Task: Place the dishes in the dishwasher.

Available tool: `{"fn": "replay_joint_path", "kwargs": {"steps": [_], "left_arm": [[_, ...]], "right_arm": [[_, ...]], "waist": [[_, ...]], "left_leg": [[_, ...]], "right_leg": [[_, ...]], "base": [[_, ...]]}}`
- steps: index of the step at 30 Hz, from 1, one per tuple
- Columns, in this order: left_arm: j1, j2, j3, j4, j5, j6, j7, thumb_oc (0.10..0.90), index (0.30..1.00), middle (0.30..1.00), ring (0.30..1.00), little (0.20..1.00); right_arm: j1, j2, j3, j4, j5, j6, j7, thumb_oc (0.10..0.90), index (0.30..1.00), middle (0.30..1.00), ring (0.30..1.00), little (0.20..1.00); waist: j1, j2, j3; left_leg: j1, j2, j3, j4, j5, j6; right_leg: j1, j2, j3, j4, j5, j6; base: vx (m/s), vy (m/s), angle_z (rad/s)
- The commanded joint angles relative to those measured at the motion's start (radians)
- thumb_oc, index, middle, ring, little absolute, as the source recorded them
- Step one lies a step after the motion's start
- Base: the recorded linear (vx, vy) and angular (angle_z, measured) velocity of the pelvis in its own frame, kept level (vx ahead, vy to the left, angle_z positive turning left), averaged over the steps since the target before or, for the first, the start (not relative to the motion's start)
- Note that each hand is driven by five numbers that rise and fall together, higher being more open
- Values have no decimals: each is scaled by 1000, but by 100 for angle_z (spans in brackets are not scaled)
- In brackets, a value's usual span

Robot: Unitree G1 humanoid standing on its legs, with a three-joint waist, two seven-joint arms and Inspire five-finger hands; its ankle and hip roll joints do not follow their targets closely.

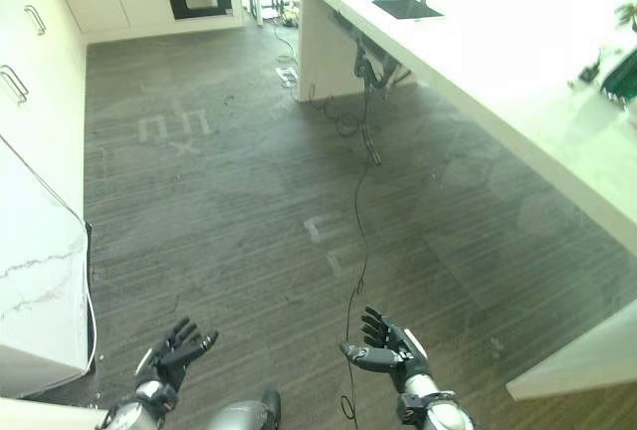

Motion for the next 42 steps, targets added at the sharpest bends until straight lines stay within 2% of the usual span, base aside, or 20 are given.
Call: {"fn": "replay_joint_path", "kwargs": {"steps": [1, 2, 5, 7, 13, 15, 16, 18, 20, 21, 23, 25, 26, 27, 29, 33, 37, 39, 40, 42], "left_arm": [[4, 54, 12, -110, -2, 15, -10, 800, 900, 900, 900, 900], [14, 57, 13, -138, 3, 28, -32, 800, 900, 900, 900, 900], [26, 54, -13, -163, 5, 28, -58, 800, 900, 900, 900, 900], [36, 47, -26, -189, 14, 27, -51, 800, 900, 900, 900, 900], [42, 26, -20, -197, 1, 12, -36, 800, 900, 900, 900, 900], [59, 19, -17, -228, -1, 23, -36, 800, 900, 900, 900, 900], [71, 14, -23, -248, -1, 26, -29, 800, 900, 900, 900, 900], [87, 1, -24, -267, -6, 21, -26, 800, 900, 900, 900, 900], [102, -6, -34, -280, -5, 11, -29, 800, 900, 900, 900, 900], [99, -3, -35, -280, -2, 9, -34, 800, 900, 900, 900, 900], [95, 5, -30, -291, 2, 21, -35, 800, 900, 900, 900, 900], [104, 8, -29, -305, 1, 24, -26, 800, 900, 900, 900, 900], [115, 11, -29, -311, -3, 22, -22, 800, 900, 900, 900, 900], [129, 8, -29, -321, -8, 22, -19, 800, 900, 900, 900, 900], [131, 2, -28, -313, -7, 8, -33, 800, 900, 900, 900, 900], [80, 14, -15, -290, -1, 16, -37, 800, 900, 900, 900, 900], [34, 46, -25, -306, 11, 30, -42, 800, 900, 900, 900, 900], [14, 75, -49, -340, 60, 42, -36, 800, 900, 900, 900, 900], [10, 87, -61, -352, 74, 44, -32, 800, 900, 900, 900, 900], [10, 94, -68, -373, 83, 52, -29, 800, 900, 900, 900, 900]], "right_arm": [[-1, -46, -49, -64, 44, -83, 5, 800, 900, 900, 900, 900], [24, -50, -66, -68, 60, -97, 10, 800, 900, 900, 900, 900], [46, -52, -94, -70, 65, -110, 16, 800, 900, 900, 900, 900], [50, -53, -102, -87, 61, -93, 10, 800, 900, 900, 900, 900], [34, -76, -101, -91, 64, -69, 3, 800, 900, 900, 900, 900], [36, -100, -106, -120, 51, -54, 9, 800, 900, 900, 900, 900], [38, -113, -111, -135, 43, -48, 10, 800, 900, 900, 900, 900], [41, -141, -129, -152, 44, -43, 33, 800, 900, 900, 900, 900], [40, -160, -144, -158, 41, -51, 45, 800, 900, 900, 900, 900], [36, -164, -147, -162, 44, -53, 43, 800, 900, 900, 900, 900], [17, -177, -137, -175, 56, -54, 38, 800, 900, 900, 900, 900], [4, -176, -128, -186, 51, -53, 41, 800, 900, 900, 900, 900], [1, -171, -119, -202, 39, -49, 39, 800, 900, 900, 900, 900], [12, -169, -112, -229, 28, -41, 39, 800, 900, 900, 900, 900], [16, -169, -105, -238, 4, -49, 38, 800, 900, 900, 900, 900], [-37, -164, -75, -238, 24, -34, 17, 800, 900, 900, 900, 900], [-42, -138, -65, -268, 37, -24, 0, 800, 900, 900, 900, 900], [-45, -114, -59, -279, 35, -24, -10, 800, 900, 900, 900, 900], [-47, -105, -59, -285, 37, -23, -7, 800, 900, 900, 900, 900], [-48, -99, -56, -294, 39, -21, -5, 800, 900, 900, 900, 900]], "waist": [[0, -8, -8], [-14, -37, 1], [-45, -47, 2], [-53, -54, 3], [-51, -84, -27], [-50, -73, -41], [-43, -77, -46], [-23, -100, -33], [-9, -106, -6], [-2, -116, 1], [20, -119, 25], [23, -109, 23], [20, -68, 18], [24, -37, -3], [35, -21, -17], [51, -18, -38], [47, -28, -57], [42, -29, -70], [39, -18, -69], [35, -5, -64]], "left_leg": [[-30, 28, -50, 35, -74, -124], [0, -2, -39, 35, -105, -122], [27, -37, -65, 35, -128, -109], [63, -54, -76, 35, -154, -101], [186, -59, -70, 35, -229, -87], [266, -35, -48, 35, -191, -115], [313, -25, -31, 35, -48, -150], [181, -29, -14, 284, 108, -206], [-7, 1, 29, 508, 130, -223], [-63, 15, 47, 521, 116, -210], [-71, 48, 76, 381, 84, -190], [-11, 66, 113, 92, 112, -198], [-85, 114, 89, 35, 50, -206], [-177, 141, 20, 35, 21, -231], [-223, 154, -25, 35, 61, -253], [-213, 135, -21, 35, 38, -227], [-183, 88, -38, 35, 3, -179], [-150, 37, -77, 35, -21, -143], [-128, 20, -99, 35, -34, -127], [-105, 4, -121, 35, -44, -115]], "right_leg": [[148, 71, -72, -668, 174, 26], [31, 43, -26, -668, 138, 48], [-123, 45, 52, -668, 132, 62], [-181, 40, 42, -668, 136, 67], [-72, 38, 19, -668, 170, 58], [-23, 54, -2, -668, 150, 31], [9, 63, 8, -668, 124, 9], [68, 58, 23, -668, 78, -24], [131, 62, 23, -668, 57, -51], [145, 55, 19, -668, 50, -54], [192, 71, 23, -668, 8, -58], [205, 87, 32, -668, -18, -45], [211, 132, 42, -668, -36, -33], [217, 162, 53, -668, -55, -27], [238, 184, 66, -668, -79, -34], [335, 139, 61, -668, -132, -2], [371, 96, 52, -668, -53, 40], [410, 75, 26, -668, 130, 68], [402, 75, 18, -570, 209, 74], [334, 75, 26, -440, 239, 70]], "base": [[522, -203, 87], [475, -213, 102], [388, -155, 50], [430, -183, 68], [460, -251, 39], [480, -237, 33], [373, -235, 2], [288, -238, -3], [190, -182, -36], [214, -150, -65], [257, -52, -42], [294, 110, -29], [393, 274, -39], [435, 304, -32], [339, 218, -38], [385, 267, -46], [260, 190, -36], [433, 288, -1], [287, 225, 33], [203, 204, 34]]}}
